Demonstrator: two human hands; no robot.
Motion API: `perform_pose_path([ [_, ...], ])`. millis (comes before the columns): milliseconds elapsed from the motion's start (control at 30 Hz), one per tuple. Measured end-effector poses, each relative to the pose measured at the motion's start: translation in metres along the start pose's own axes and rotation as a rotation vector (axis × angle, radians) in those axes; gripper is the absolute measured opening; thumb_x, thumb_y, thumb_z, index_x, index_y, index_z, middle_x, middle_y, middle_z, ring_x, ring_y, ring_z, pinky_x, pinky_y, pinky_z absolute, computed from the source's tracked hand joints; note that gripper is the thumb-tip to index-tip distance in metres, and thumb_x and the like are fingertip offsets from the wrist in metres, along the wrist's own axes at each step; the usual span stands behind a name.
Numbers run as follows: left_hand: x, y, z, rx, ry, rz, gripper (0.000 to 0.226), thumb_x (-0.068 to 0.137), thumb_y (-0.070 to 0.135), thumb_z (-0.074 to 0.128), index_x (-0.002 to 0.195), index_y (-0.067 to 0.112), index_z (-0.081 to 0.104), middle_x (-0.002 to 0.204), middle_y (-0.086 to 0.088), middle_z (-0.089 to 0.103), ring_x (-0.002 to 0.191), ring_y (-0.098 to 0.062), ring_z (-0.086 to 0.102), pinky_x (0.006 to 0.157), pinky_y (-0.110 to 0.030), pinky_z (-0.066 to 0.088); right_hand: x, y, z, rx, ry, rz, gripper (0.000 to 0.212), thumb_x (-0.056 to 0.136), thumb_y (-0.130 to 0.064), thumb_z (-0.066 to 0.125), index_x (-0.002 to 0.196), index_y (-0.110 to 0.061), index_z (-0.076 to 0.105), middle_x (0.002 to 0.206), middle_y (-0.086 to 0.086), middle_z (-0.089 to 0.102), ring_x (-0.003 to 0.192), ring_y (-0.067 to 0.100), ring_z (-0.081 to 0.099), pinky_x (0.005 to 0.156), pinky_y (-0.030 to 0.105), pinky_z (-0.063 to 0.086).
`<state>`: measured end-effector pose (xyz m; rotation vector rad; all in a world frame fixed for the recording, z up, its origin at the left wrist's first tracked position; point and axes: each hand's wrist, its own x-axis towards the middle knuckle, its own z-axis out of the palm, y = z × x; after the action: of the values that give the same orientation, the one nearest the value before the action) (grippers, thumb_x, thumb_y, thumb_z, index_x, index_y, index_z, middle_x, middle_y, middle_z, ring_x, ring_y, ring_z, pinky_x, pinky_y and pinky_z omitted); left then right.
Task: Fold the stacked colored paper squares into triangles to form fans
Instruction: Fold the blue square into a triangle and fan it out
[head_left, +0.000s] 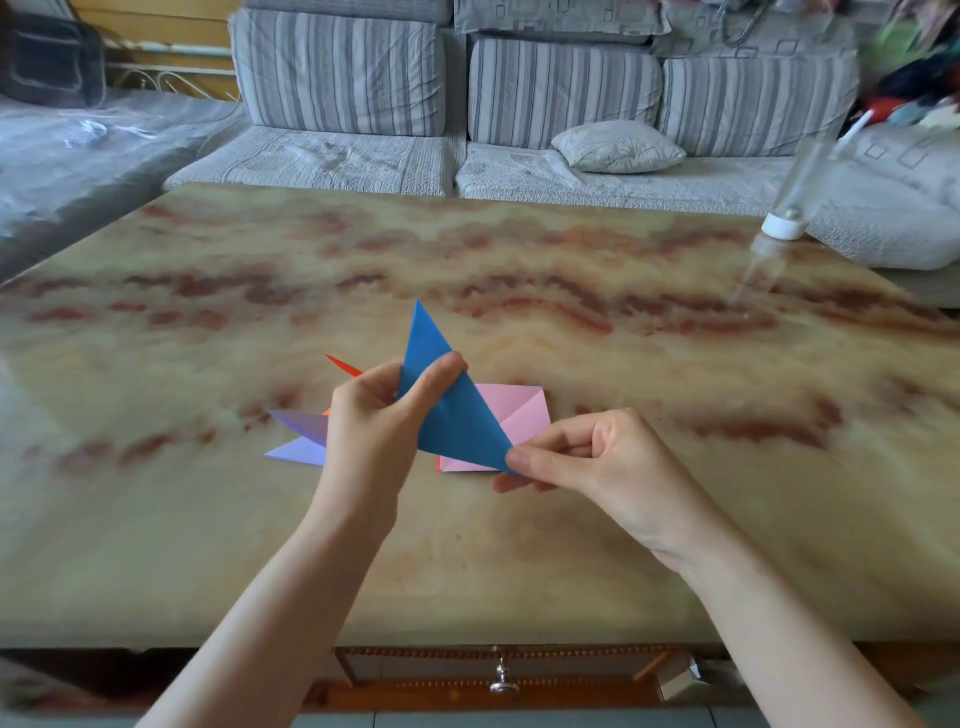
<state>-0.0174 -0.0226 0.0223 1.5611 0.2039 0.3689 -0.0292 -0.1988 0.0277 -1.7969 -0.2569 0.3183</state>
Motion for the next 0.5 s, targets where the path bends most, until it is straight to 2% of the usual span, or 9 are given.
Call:
perform_pose_path([
  [100, 0.005, 0.002, -0.005, -0.053, 0.047, -0.014, 0.033, 0.083, 0.030, 0.069, 0.083, -0.003, 0.065, 0.070, -0.005, 0.053, 0.061, -0.009, 0.044, 0.051, -0.019, 0.029, -0.002, 0.001, -0.003, -0.082, -0.012, -0.002, 0.010, 0.082, -0.018, 0.072, 0.077, -0.010, 0.077, 0.078, -0.002, 0.076, 0.075, 0.001, 0.066, 0.076, 0.010, 0.044],
  [167, 0.008, 0.004, -0.007, -0.051, 0.039, -0.013, 0.029, 0.082, 0.028, 0.069, 0.080, 0.000, 0.066, 0.068, -0.002, 0.056, 0.063, -0.010, 0.047, 0.054, -0.020, 0.031, -0.001, 0.001, -0.004, -0.051, 0.029, -0.016, 0.009, 0.082, -0.015, 0.071, 0.079, -0.009, 0.077, 0.078, 0.000, 0.076, 0.073, 0.001, 0.066, 0.073, 0.010, 0.045],
  [267, 0.000, 0.002, 0.002, -0.011, -0.043, -0.015, 0.031, 0.081, 0.027, 0.071, 0.071, -0.001, 0.061, 0.064, -0.004, 0.051, 0.055, -0.007, 0.042, 0.048, -0.013, 0.027, 0.004, -0.001, -0.006, 0.065, 0.118, -0.032, 0.012, 0.085, -0.014, 0.066, 0.086, -0.005, 0.075, 0.083, 0.008, 0.076, 0.076, 0.013, 0.071, 0.075, 0.023, 0.054],
  [333, -0.006, -0.002, 0.010, -0.007, -0.099, -0.013, 0.033, 0.081, 0.027, 0.071, 0.069, -0.001, 0.059, 0.063, -0.005, 0.050, 0.054, -0.007, 0.042, 0.047, -0.011, 0.028, 0.007, -0.005, -0.004, 0.138, 0.153, -0.043, 0.018, 0.087, -0.021, 0.064, 0.092, -0.007, 0.075, 0.088, 0.008, 0.076, 0.082, 0.021, 0.072, 0.076, 0.032, 0.057],
  [400, -0.012, -0.004, 0.015, -0.014, -0.156, -0.008, 0.034, 0.081, 0.026, 0.071, 0.070, -0.004, 0.059, 0.063, -0.006, 0.052, 0.054, -0.008, 0.043, 0.047, -0.010, 0.029, 0.008, -0.007, 0.001, 0.181, 0.182, -0.049, 0.021, 0.081, -0.029, 0.068, 0.091, -0.012, 0.075, 0.087, 0.003, 0.076, 0.077, 0.016, 0.072, 0.065, 0.025, 0.055],
  [500, -0.018, -0.003, 0.021, -0.048, -0.219, -0.035, 0.020, 0.081, 0.023, 0.070, 0.065, 0.012, 0.066, 0.057, 0.005, 0.060, 0.051, -0.002, 0.050, 0.049, -0.007, 0.035, 0.009, -0.005, 0.008, 0.175, 0.230, -0.037, 0.010, 0.080, -0.021, 0.072, 0.079, -0.011, 0.074, 0.075, 0.002, 0.075, 0.064, 0.009, 0.067, 0.055, 0.015, 0.048],
])
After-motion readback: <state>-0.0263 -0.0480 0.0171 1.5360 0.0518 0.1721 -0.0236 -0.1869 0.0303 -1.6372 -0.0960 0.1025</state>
